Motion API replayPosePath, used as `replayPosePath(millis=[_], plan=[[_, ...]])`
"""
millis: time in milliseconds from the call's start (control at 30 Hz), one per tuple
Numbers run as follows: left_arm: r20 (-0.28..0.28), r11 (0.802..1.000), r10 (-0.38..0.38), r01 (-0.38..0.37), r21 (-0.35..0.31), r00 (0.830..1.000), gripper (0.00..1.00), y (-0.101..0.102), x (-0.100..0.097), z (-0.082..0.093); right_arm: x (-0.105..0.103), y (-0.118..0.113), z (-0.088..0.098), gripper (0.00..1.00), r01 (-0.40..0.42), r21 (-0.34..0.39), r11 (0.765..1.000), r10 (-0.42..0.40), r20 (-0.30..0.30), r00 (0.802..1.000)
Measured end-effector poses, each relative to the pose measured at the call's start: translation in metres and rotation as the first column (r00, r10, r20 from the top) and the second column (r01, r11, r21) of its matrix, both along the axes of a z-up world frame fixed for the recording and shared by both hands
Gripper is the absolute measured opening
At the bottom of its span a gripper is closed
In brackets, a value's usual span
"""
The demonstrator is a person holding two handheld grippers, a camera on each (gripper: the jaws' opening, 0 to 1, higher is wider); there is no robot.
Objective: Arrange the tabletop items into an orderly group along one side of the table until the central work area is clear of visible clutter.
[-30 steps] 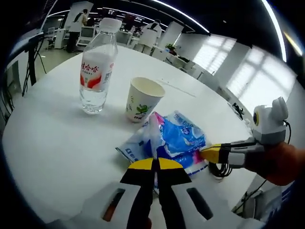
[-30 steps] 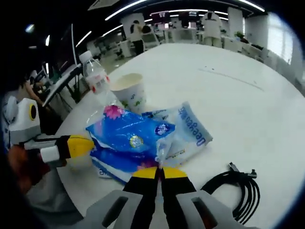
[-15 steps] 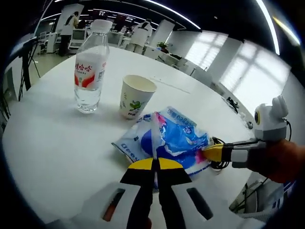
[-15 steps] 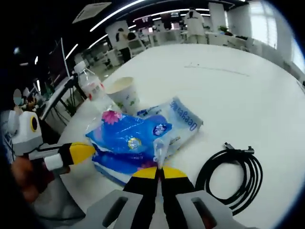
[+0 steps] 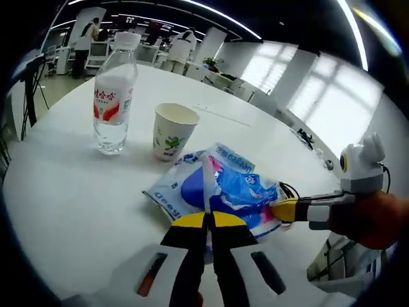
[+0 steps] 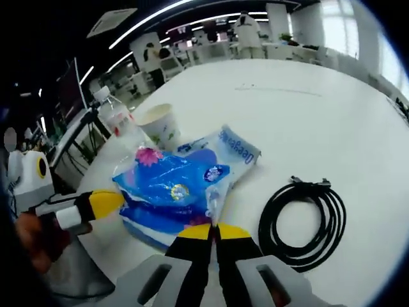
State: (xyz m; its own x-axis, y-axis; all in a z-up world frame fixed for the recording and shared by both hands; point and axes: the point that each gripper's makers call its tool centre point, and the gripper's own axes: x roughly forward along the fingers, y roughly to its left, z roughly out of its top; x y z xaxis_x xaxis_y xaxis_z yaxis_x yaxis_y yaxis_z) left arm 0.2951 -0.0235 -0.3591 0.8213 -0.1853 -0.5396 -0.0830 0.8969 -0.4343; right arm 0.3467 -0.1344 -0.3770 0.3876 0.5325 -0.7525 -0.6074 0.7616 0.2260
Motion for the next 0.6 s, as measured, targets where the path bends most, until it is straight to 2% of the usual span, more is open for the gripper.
replayPosePath(millis=[200,300,367,467,533,600], plan=[[0.011,1.0,-0.025,0.025,-0.003,1.0,0.01,-0.006,-0.006,0.006,-0.003,-0.004,0.006,0.0,0.036,0.009,0.999,-0.036,-0.002,0.999],[0.021,0.999,-0.033,0.033,-0.013,0.999,0.04,-0.009,-0.006,0.009,0.005,-0.008,0.0,0.0,0.035,0.003,0.999,-0.035,0.004,0.999],[0.029,0.999,-0.032,0.032,-0.011,0.999,0.02,-0.009,-0.006,0.011,0.005,-0.009,0.004,0.0,0.038,-0.008,0.999,-0.038,0.013,0.999],[0.045,0.999,-0.034,0.035,-0.021,0.998,0.03,-0.008,-0.005,0.016,0.015,-0.02,0.007,0.0,0.048,-0.011,0.999,-0.048,0.022,0.999],[0.054,0.999,-0.031,0.033,-0.022,0.998,0.03,-0.007,-0.005,0.017,0.013,-0.019,0.012,0.0,0.039,-0.022,0.999,-0.039,0.031,0.999],[0.061,0.999,-0.026,0.028,-0.026,0.998,0.04,-0.005,-0.007,0.019,0.02,-0.024,0.01,0.0,0.041,-0.024,0.999,-0.04,0.035,0.999]])
